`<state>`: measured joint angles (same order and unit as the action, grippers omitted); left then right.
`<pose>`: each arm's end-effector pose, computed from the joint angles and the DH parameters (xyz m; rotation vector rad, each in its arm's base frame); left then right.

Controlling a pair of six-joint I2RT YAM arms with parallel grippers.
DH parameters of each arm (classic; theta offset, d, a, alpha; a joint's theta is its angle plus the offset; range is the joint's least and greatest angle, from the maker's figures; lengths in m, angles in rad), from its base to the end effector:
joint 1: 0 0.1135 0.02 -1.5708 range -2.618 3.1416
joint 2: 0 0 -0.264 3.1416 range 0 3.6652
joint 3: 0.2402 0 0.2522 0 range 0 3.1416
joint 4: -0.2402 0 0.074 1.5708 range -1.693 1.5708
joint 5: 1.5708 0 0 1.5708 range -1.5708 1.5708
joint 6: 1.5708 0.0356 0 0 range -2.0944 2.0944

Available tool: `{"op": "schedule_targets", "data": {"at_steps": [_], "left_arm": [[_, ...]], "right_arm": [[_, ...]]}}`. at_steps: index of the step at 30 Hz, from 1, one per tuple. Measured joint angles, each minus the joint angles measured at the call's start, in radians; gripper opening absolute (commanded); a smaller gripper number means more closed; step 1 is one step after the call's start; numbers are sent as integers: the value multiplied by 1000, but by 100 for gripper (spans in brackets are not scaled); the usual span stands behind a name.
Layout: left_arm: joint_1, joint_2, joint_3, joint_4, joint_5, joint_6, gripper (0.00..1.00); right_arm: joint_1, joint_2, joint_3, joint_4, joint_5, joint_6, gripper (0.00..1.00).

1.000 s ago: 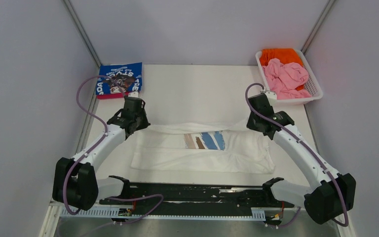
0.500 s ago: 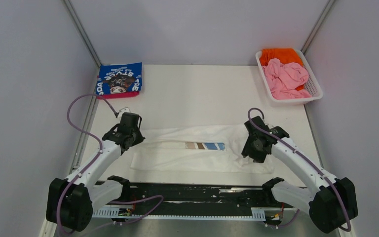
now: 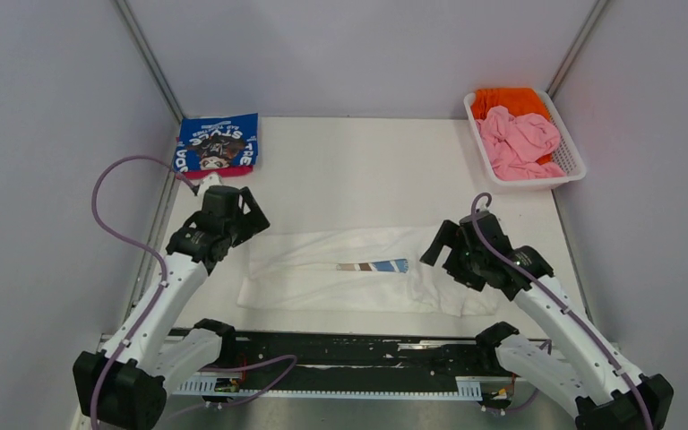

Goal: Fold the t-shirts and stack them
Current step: Rotate the tshirt 90 degrees

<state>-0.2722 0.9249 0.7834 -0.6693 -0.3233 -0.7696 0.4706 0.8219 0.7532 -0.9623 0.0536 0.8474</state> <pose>0.1825 -0.0392 0.2711 -0.7198 2.2185 -0.1334 0.1302 0.0641 0.2559 0.5167 2.6048 0.3936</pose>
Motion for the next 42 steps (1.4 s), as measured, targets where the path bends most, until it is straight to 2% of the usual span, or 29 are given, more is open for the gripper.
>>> {"op": "schedule_targets", "data": {"at_steps": [5,11,17,28,31,36,38,42], "left_arm": [[0,164,48,111,216,51,100],[0,334,-27,192,376,63,100],[5,454,-69,206,363,59,100],[112,579,16,320,380,25,100],[114,589,27,322,383,27,100],[69,525,-26,311,372,35,100],[10,462,-74,284,362,27,100],[-194,299,-202,257,381,-49,100]], "right_arm": [[-8,108,-2,118,10,14,100],[-44,297,-71,206,11,46,100],[-108,362,-155,251,0,62,100],[-301,416,-163,355,-158,53,100],[-329,518,-94,388,-179,32,100],[-348,769,144,435,-186,-43,100],[-349,875,261,454,-177,-89,100],[-349,1104,549,482,-160,-211,100]]}}
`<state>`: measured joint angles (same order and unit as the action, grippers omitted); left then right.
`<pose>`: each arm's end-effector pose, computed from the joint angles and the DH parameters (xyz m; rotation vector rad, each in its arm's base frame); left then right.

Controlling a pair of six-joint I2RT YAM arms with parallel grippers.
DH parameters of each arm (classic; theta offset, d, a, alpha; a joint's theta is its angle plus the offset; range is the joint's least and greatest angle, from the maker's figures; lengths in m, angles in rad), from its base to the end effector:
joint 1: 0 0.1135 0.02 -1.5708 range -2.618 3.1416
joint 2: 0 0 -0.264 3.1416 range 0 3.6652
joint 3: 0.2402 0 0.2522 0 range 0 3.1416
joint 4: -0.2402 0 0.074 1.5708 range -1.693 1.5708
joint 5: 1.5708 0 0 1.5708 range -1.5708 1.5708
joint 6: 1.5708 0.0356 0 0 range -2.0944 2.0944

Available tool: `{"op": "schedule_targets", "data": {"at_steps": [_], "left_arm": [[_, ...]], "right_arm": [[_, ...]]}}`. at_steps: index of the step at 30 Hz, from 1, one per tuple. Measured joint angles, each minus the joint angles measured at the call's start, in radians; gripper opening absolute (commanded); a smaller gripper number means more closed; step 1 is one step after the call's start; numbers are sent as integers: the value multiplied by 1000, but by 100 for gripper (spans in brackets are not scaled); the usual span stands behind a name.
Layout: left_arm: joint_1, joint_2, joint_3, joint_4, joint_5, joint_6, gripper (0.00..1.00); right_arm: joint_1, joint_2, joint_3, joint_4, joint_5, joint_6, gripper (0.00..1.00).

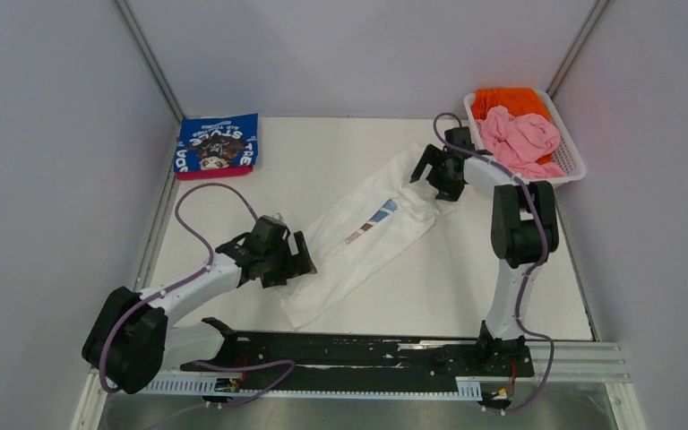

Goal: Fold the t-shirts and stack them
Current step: Rotate the tshirt 90 degrees

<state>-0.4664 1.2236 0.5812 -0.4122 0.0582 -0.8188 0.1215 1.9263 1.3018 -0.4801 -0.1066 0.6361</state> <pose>0.1923 -0.0991 0.1678 -0.4562 2.6816 -0.4937 0.3915 0.0516 0.1687 0.6596 2.6421 0.3740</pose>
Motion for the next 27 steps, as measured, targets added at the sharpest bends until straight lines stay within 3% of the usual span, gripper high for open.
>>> {"op": "schedule_targets", "data": {"at_steps": [6,14,21,27], "left_arm": [[-275,-61,-67,87,38,-154,100],[-531,122,119,-7,11,-177,100],[-560,15,134,-168,-84,-201,100],[-509,-157,132,-282,-190,-204,100]], "right_arm": [[7,371,538,4,-94,-171,100],[75,691,1031,18,-202,-316,100],[105,690,1053,31,-172,-438,100],[101,388,758,30,-98,-491,100]]}}
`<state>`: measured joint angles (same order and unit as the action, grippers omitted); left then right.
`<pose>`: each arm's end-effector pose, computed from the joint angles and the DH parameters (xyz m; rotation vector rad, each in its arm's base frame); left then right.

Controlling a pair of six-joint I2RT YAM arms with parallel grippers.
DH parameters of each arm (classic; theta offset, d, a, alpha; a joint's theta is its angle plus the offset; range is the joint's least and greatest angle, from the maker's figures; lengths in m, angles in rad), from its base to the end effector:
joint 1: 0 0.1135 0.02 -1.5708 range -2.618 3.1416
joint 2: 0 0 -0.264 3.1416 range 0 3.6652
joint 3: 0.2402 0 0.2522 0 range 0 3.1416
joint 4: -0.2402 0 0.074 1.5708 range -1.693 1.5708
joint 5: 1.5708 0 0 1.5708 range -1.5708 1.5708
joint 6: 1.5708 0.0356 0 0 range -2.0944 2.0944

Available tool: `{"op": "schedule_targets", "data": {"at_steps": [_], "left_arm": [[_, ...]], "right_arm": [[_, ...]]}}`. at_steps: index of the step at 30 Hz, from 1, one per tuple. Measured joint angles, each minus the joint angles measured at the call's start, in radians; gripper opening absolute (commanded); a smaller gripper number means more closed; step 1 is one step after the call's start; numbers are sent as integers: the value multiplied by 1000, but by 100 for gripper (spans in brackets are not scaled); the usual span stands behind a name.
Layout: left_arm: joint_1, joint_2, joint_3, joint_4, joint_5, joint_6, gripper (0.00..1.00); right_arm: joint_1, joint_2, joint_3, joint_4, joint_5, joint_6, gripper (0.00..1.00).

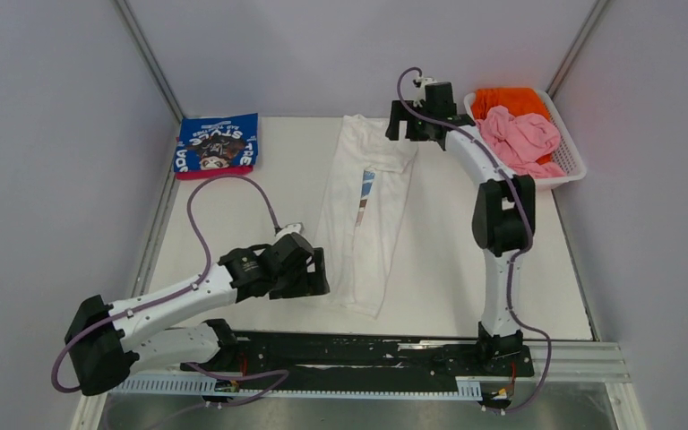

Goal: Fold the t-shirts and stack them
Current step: Rotate the tshirt 90 degrees, then grab the bottom of the folded rectangular tshirt with both arms

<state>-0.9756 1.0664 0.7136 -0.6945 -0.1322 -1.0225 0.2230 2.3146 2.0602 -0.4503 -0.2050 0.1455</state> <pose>0.1147 -0.1610 0.2216 -0.1113 2.7020 -0.5123 0.5190 0.1251 0.2337 -0.1976 2.2853 0.4258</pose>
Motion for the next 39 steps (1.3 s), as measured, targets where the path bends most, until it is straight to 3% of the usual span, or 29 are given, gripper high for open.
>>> {"op": "schedule_targets", "data": {"at_steps": [5,9,18,21,26,34,39], "left_arm": [[107,-27,-31,-5,-9,59,99],[120,63,-13,2,23,119,88],[120,258,3,52,98,201,66],[120,278,6,56,93,217,51],[120,311,19,63,90,238,35],[120,331,42,45,93,251,31],[120,293,43,28,90,248,25]], "right_arm": [[3,-403,-349,45,70,51,100],[23,-683,-655,78,104,151,100],[210,-893,-1176,61,148,259,100],[291,-948,-1254,48,152,281,99],[342,-1069,-1330,52,151,334,99],[393,-1146,-1391,17,160,366,97],[559,-1148,-1390,-28,183,365,95]]}}
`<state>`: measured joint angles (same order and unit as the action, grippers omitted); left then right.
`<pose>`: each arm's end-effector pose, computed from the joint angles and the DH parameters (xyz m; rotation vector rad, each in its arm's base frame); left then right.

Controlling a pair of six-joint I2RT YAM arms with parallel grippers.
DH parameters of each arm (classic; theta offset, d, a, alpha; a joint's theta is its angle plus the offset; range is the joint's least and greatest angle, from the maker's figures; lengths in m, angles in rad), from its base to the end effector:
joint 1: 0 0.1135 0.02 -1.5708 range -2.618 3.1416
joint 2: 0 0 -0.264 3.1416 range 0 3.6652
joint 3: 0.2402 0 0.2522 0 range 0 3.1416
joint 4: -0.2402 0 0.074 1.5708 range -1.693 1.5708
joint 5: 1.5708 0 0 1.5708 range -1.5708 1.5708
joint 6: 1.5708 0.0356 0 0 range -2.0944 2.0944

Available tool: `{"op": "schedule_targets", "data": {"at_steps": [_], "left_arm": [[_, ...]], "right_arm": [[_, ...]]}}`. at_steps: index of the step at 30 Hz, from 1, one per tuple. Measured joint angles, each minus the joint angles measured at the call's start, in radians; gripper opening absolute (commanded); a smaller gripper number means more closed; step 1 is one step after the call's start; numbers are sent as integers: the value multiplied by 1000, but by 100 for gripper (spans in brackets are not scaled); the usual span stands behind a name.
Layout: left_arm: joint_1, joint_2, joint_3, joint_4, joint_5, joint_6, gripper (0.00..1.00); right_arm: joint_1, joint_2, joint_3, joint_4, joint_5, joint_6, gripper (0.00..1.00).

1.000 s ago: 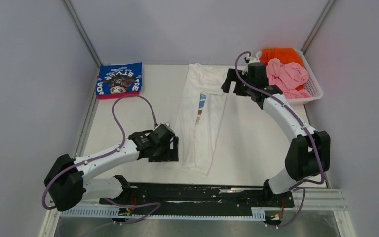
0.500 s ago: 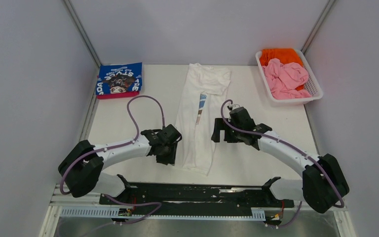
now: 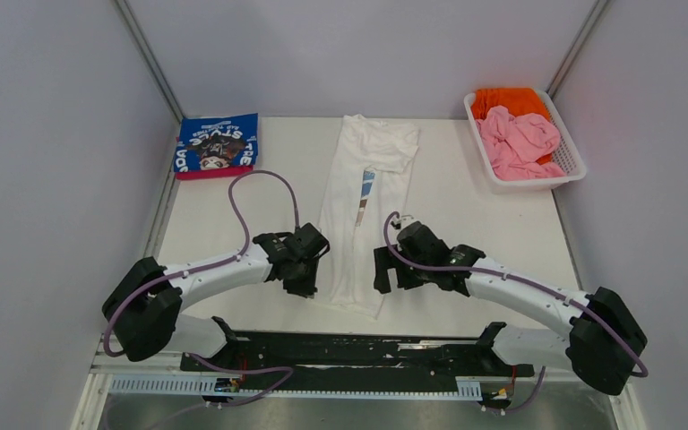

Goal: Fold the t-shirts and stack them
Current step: Grab the bottom of the folded rectangular tshirt with both arms

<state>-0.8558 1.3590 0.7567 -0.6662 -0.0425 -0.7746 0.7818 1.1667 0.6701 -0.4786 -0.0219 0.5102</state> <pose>0.1539 -0.1749 0.1777 0.1080 2.8886 -0.2783 0.1567 0.1567 0.2016 -0.3652 2.6073 0.5095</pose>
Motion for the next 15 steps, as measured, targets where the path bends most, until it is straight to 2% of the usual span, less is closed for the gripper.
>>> {"op": "schedule_targets", "data": {"at_steps": [4,8,15], "left_arm": [[0,-16,-1,0,1,-8,17],[0,-18,-14,5,4,-27,1],[7,-62,-45,0,-10,-58,0]], "right_arm": [[166,23,12,-26,47,2,92],[287,107,35,-32,96,11,80],[367,282,82,-40,141,43,56]]}}
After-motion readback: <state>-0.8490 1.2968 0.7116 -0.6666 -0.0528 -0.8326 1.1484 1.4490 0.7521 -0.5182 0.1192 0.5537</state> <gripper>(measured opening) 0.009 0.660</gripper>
